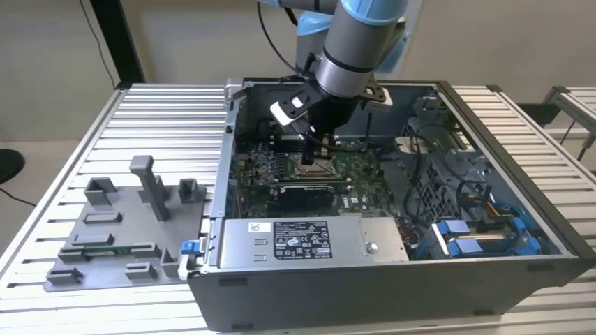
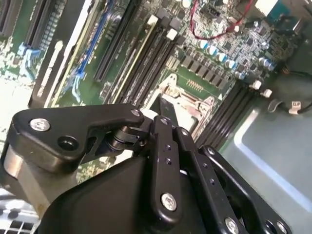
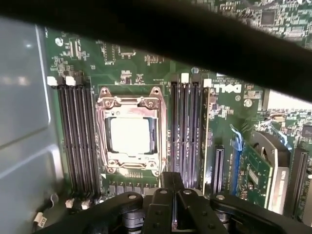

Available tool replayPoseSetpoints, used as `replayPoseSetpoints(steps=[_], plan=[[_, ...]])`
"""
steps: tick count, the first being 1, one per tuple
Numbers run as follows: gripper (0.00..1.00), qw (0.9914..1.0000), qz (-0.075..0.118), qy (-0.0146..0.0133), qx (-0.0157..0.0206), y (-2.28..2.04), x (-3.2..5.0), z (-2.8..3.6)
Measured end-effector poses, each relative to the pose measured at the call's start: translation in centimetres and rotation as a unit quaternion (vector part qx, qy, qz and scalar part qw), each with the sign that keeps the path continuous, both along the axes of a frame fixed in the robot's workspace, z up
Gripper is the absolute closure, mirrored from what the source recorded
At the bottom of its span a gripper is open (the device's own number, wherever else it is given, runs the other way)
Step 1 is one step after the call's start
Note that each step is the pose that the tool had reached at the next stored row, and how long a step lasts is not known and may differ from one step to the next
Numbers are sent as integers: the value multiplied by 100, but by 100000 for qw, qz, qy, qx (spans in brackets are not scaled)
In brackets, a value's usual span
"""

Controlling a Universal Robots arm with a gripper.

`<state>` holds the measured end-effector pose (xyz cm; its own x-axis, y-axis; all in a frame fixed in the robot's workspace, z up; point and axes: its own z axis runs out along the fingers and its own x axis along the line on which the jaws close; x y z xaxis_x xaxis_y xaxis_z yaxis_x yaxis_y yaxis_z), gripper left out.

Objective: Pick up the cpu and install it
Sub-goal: 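Install the second cpu locking lever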

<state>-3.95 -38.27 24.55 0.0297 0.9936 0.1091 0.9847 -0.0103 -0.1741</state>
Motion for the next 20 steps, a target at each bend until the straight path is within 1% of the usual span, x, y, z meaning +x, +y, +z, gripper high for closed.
replayPoseSetpoints(steps=[1,2,4,5,7,8,9,11,13,15,17,18,20], plan=[[100,100000,0,14,0,2,-25,-14],[100,100000,-1,68,-3,2,-34,-16],[100,99999,2,471,-8,-3,-34,1],[100,99998,0,613,10,-7,-33,28],[100,99997,0,830,8,-18,-24,116],[100,99995,20,951,20,-21,-6,156],[100,99994,51,1053,50,-21,30,176],[100,99994,222,1058,81,-20,109,172],[100,99994,408,1061,70,-14,165,148],[100,99993,440,1069,58,20,179,126],[100,99993,449,1063,60,79,180,124],[100,99993,447,1061,59,92,179,122],[100,99993,453,1059,73,93,179,111]])
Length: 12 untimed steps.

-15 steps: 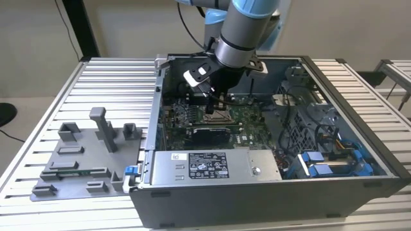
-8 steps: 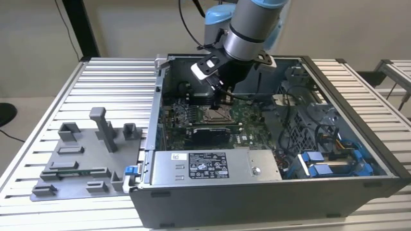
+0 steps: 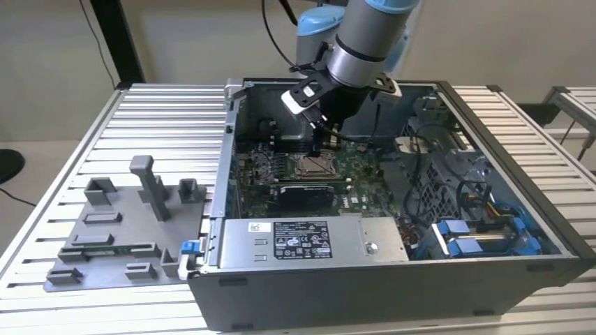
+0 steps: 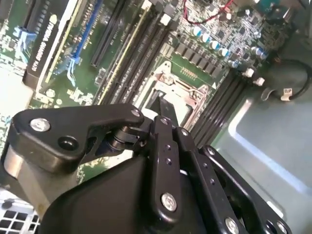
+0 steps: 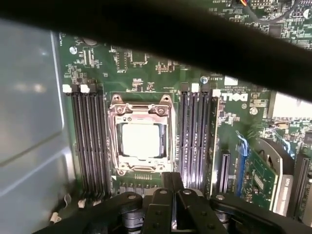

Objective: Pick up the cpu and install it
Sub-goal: 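Install the second cpu locking lever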

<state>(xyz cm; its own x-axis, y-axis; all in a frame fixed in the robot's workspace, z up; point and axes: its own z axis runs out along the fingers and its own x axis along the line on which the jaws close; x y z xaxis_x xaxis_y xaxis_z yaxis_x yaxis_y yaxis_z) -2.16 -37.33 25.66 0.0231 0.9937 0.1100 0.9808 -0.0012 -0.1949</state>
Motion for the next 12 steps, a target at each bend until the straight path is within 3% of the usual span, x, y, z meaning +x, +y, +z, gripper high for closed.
replayPoseSetpoints(steps=[5,12], plan=[[100,100000,-9,2,-6,0,-21,-43],[100,100000,-7,8,-13,4,-120,-148]])
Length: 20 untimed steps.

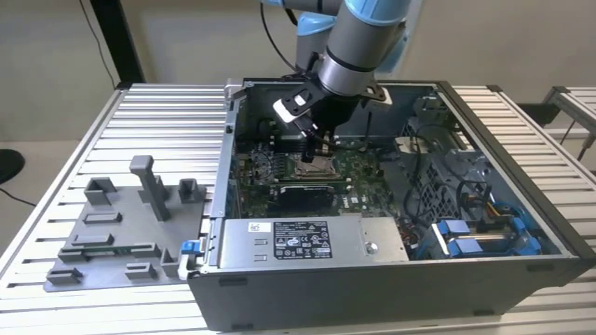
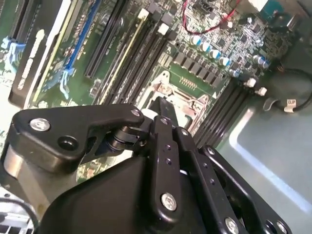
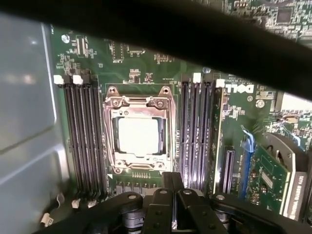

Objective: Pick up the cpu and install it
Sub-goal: 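Install the second cpu locking lever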

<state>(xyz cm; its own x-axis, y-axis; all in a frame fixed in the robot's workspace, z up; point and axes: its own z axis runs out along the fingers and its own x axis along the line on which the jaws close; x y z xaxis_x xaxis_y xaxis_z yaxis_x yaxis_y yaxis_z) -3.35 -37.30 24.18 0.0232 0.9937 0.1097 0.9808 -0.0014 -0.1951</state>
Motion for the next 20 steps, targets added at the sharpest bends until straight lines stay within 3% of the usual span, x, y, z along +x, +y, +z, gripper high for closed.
replayPoseSetpoints(steps=[11,20], plan=[[100,100000,3,-7,-35,15,-152,-185],[100,100000,5,139,-58,36,-216,-271]])
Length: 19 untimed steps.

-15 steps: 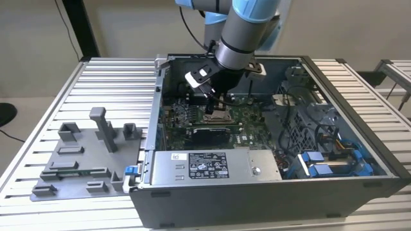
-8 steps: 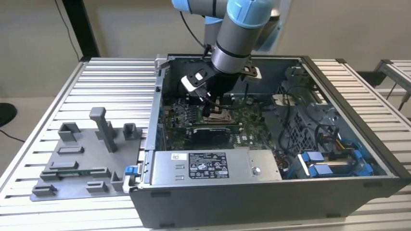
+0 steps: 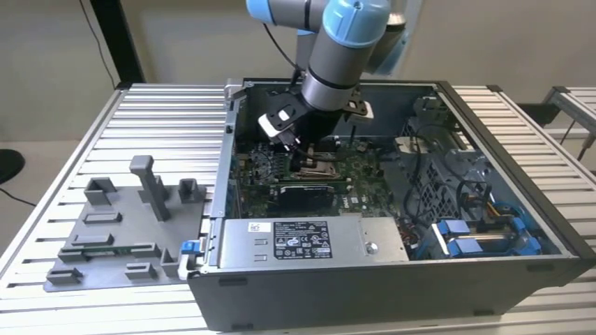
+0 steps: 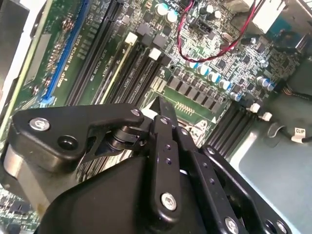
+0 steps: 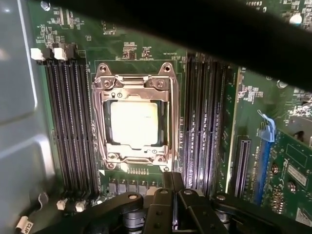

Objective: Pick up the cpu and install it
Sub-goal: 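Install the second cpu locking lever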

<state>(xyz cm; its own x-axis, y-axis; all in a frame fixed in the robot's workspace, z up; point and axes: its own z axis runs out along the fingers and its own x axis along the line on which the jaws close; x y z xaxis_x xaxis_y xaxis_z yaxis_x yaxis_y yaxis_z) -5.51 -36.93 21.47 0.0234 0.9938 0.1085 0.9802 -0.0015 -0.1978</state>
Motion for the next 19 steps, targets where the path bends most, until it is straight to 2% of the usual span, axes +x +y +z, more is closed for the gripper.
replayPoseSetpoints(steps=[6,19], plan=[[100,99999,9,416,-4,15,-19,-33],[100,99993,-4,1157,-6,43,-20,-162]])
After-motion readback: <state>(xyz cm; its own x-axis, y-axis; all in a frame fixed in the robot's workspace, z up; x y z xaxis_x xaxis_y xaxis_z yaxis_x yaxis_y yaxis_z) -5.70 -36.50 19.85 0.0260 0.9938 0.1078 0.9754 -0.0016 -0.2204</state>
